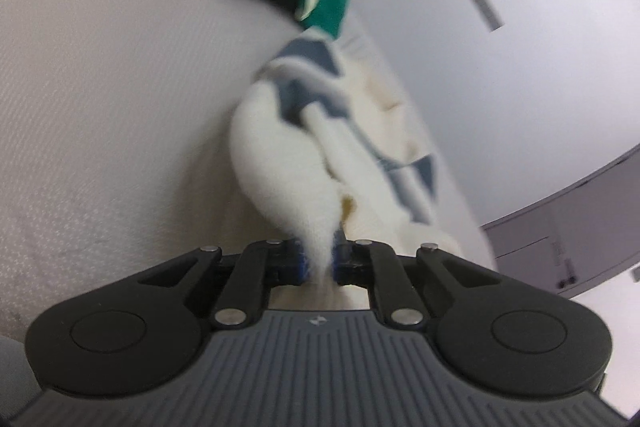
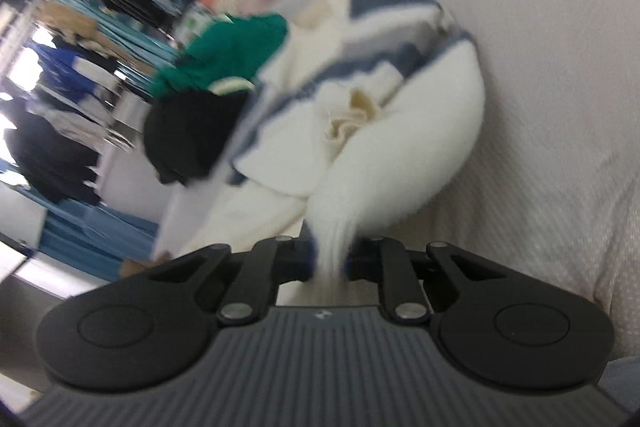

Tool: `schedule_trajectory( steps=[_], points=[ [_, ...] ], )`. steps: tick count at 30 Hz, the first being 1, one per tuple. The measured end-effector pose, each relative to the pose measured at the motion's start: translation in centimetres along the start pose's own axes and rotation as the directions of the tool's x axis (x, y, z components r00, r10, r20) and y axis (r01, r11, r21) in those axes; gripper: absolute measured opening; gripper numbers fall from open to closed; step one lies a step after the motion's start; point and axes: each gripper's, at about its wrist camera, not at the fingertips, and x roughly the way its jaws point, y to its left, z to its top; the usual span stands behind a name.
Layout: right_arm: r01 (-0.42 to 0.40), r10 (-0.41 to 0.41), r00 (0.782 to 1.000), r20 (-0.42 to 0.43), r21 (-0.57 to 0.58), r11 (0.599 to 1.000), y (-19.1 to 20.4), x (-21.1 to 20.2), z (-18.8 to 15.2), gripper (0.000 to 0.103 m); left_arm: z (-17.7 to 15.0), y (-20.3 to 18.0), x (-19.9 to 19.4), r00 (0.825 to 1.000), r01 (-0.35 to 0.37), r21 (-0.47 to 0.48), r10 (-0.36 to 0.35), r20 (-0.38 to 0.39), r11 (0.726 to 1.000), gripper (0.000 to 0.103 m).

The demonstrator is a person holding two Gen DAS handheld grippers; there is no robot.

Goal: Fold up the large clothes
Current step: 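Grasp the sweater hem with both tools and lift it toward the collar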

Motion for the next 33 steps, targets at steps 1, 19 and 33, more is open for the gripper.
schedule_trajectory(
  steps=[1, 19, 33],
  points=[
    [-0.02, 0.02, 1.0, 0.017, -0.001, 1.0, 0.1, -0.8, 0.3, 0.015, 0.1, -0.4, -0.5, 1.0, 0.019, -0.003, -0.019, 0.008, 1.0, 0.012],
    [-0.19, 0.199, 0.976, 0.093, -0.09, 0.978, 4.4, -10.8, -3.4, 0.015, -5.5, -1.7, -12.8, 0.97, 0.226, -0.024, -0.222, 0.102, 0.974, 0.012],
    [-0.161, 0.165, 0.971, 0.172, -0.035, 0.986, 2.8, -5.2, 2.9, 0.016, 3.6, -5.0, -2.9, 0.972, 0.195, 0.05, -0.2, 0.121, 0.979, 0.012]
  ],
)
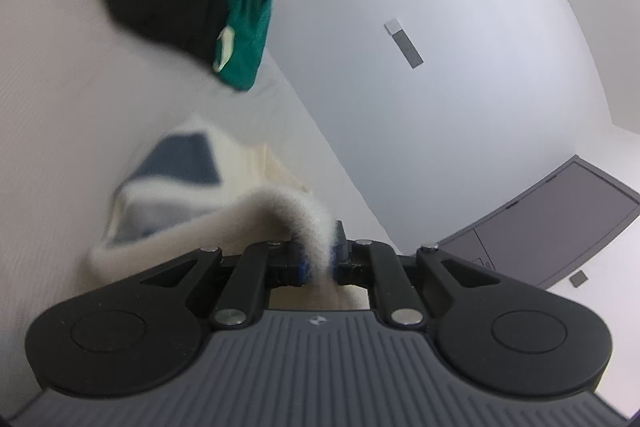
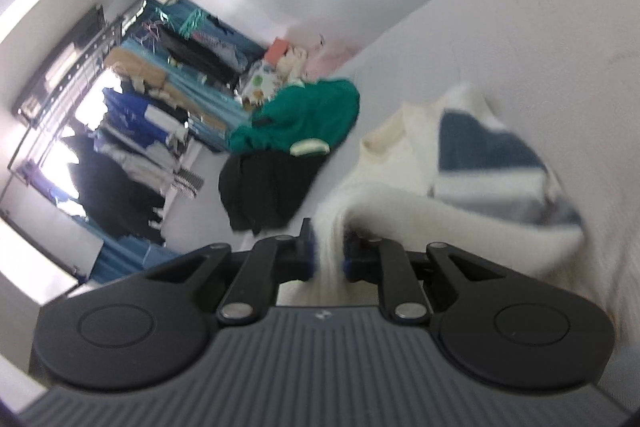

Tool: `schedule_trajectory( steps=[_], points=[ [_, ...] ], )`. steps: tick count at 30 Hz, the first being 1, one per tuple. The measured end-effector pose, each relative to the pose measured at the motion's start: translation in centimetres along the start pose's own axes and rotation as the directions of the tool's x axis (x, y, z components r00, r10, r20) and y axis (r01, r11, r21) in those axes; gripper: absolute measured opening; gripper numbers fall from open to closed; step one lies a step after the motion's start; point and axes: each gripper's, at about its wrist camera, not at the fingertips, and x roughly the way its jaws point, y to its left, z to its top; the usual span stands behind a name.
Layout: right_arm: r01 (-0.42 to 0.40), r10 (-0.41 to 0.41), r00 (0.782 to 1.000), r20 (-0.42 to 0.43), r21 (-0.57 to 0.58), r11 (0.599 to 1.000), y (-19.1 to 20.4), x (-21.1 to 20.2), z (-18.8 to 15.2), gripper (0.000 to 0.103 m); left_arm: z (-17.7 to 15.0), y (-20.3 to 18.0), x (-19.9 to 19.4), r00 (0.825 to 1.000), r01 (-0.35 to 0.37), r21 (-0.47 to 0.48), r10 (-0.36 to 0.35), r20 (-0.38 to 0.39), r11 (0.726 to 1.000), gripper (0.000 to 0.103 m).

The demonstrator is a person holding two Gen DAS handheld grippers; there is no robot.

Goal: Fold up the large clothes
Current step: 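Grasp the sweater hem with both tools and lift it toward the collar, then lay the hem over the collar with both tools and open them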

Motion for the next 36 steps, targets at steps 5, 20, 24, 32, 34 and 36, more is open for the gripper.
schedule_trajectory(
  steps=[5, 20, 24, 32, 34, 36],
  points=[
    [0.062, -0.062, 0.997, 0.04, 0.001, 0.998, -1.9, 6.3, 4.8, 0.016, 3.9, 0.5, 8.3, 0.998, -0.059, 0.024, 0.059, 0.008, 0.998, 0.012],
    [0.175, -0.179, 0.983, 0.045, 0.091, 0.98, -10.8, 21.4, 10.6, 0.016, 10.8, 8.4, 26.6, 0.987, -0.161, 0.01, 0.161, 0.011, 0.987, 0.013],
    [0.139, -0.147, 0.987, 0.057, 0.128, 0.982, -13.6, 23.6, 11.6, 0.016, 11.8, 9.6, 29.7, 0.989, -0.15, 0.048, 0.149, 0.021, 0.988, 0.013],
    [0.129, -0.134, 0.99, 0.046, 0.095, 0.987, -16.8, 26.0, 12.2, 0.016, 11.7, 12.7, 34.3, 0.978, -0.2, 0.066, 0.203, -0.039, 0.977, 0.013],
    [0.118, -0.124, 0.992, 0.038, 0.13, 0.984, -17.7, 26.1, 12.0, 0.016, 11.7, 13.3, 34.7, 0.977, -0.203, 0.05, 0.206, -0.062, 0.978, 0.013],
    [0.116, -0.121, 0.992, 0.035, 0.126, 0.985, -17.7, 25.8, 12.0, 0.016, 11.6, 13.2, 34.4, 0.978, -0.194, 0.059, 0.198, -0.065, 0.979, 0.014]
  ],
)
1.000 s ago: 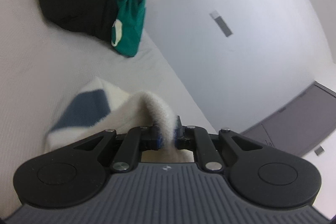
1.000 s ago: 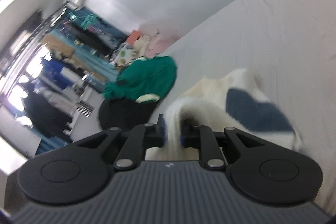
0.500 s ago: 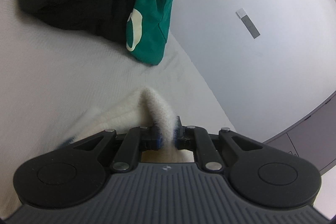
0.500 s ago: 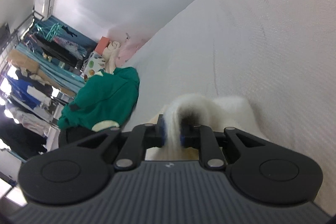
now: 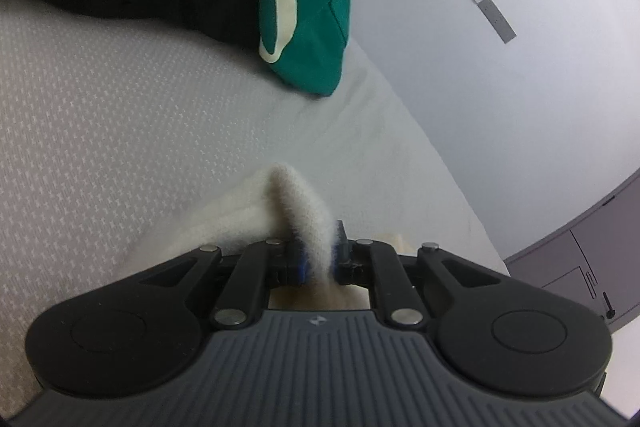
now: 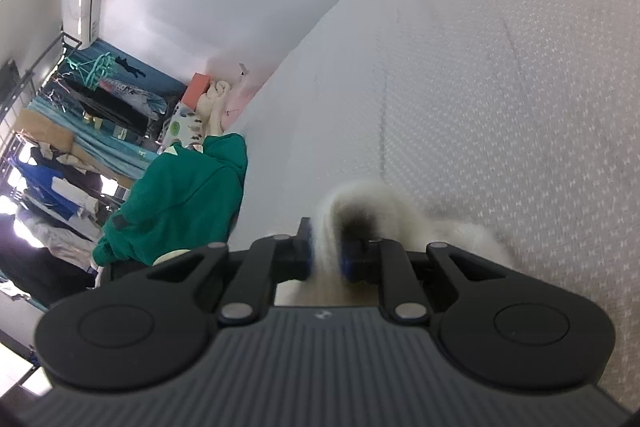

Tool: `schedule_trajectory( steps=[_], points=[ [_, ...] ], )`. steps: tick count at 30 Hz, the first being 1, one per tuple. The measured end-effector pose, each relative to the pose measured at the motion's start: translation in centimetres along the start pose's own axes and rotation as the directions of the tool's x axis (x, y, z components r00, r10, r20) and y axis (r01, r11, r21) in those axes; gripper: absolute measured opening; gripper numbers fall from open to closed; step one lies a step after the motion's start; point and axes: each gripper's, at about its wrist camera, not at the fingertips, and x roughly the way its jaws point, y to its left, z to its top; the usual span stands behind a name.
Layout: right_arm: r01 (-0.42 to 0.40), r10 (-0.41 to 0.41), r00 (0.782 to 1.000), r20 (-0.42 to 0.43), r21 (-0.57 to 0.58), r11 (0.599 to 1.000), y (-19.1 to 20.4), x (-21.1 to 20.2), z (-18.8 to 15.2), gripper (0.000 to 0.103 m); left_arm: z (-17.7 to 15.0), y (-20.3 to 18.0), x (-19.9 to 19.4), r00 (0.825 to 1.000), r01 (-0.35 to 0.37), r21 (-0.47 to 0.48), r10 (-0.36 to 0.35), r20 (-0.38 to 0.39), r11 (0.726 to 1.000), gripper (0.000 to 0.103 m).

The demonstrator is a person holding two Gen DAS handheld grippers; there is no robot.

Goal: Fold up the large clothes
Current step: 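Lay the hem over the collar with both tools and open them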

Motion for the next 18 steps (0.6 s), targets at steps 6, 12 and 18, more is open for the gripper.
schedule_trajectory(
  steps=[6, 12, 18],
  points=[
    [0.015, -0.015, 1.0, 0.006, -0.065, 0.998, 1.9, -0.9, -0.6, 0.02, -0.3, -1.1, -1.3, 1.0, -0.009, 0.053, 0.008, 0.003, 0.999, 0.019],
    [-0.025, 0.028, 0.999, 0.022, -0.119, 0.993, 4.4, -2.2, -1.4, 0.077, 0.2, -2.6, -2.9, 0.999, 0.045, 0.116, -0.045, -0.005, 0.992, 0.068],
    [-0.048, 0.046, 0.999, -0.013, -0.274, 0.961, 8.0, -3.0, -3.8, 0.083, -0.7, -5.6, -4.9, 0.996, 0.087, 0.254, -0.092, 0.008, 0.963, 0.074]
  ],
)
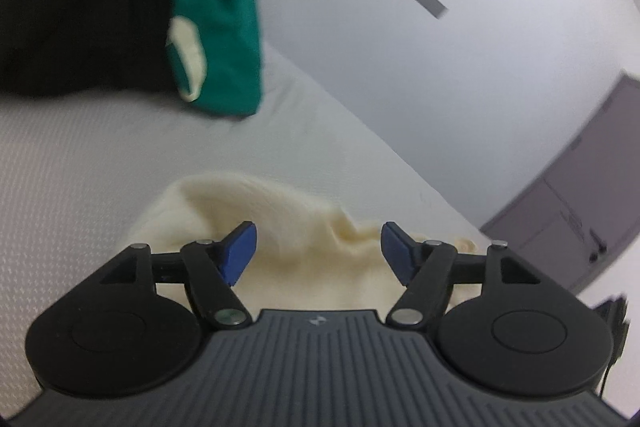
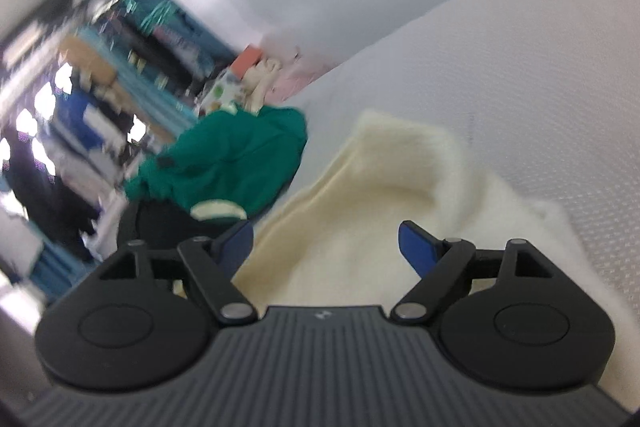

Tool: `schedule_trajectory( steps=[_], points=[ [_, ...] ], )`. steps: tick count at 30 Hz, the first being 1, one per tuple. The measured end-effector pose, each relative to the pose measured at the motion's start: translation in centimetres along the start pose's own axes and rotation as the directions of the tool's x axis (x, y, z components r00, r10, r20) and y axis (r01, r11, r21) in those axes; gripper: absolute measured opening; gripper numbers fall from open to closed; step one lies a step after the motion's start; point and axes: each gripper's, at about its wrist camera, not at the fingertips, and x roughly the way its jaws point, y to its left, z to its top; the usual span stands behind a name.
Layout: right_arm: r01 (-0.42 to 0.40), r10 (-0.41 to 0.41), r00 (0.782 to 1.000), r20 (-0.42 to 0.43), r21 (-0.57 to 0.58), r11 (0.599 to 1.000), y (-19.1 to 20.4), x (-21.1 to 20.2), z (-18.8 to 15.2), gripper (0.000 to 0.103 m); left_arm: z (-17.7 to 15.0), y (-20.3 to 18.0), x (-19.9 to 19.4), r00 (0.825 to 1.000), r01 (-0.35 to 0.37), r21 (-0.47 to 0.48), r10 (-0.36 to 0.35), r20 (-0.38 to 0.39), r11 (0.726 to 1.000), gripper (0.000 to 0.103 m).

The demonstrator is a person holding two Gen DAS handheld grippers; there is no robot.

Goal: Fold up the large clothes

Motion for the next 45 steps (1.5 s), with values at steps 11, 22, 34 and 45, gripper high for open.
schedule_trajectory(
  steps=[11, 22, 34, 45],
  points=[
    [0.286, -0.296, 0.955, 0.006, -0.281, 0.916, 1.1, 1.1, -1.6, 0.057, -3.0, -0.5, 3.0, 0.975, -0.184, 0.171, 0.202, -0.092, 0.968, 0.074],
    [0.469, -0.475, 0.875, 0.09, -0.395, 0.79, -1.3, 4.6, -1.4, 0.046, -4.2, 0.0, 5.9, 0.942, -0.28, 0.257, 0.316, -0.11, 0.925, 0.074],
    [0.463, -0.458, 0.882, 0.114, -0.395, 0.793, -0.1, 4.0, -1.8, 0.046, -4.7, -1.2, 4.5, 0.935, -0.317, 0.28, 0.347, -0.066, 0.906, 0.073],
    [0.383, -0.352, 0.923, 0.156, -0.458, 0.802, 5.6, -1.5, -3.9, 0.047, -6.1, -5.0, -1.4, 0.948, -0.3, 0.313, 0.317, -0.004, 0.901, 0.073]
  ],
)
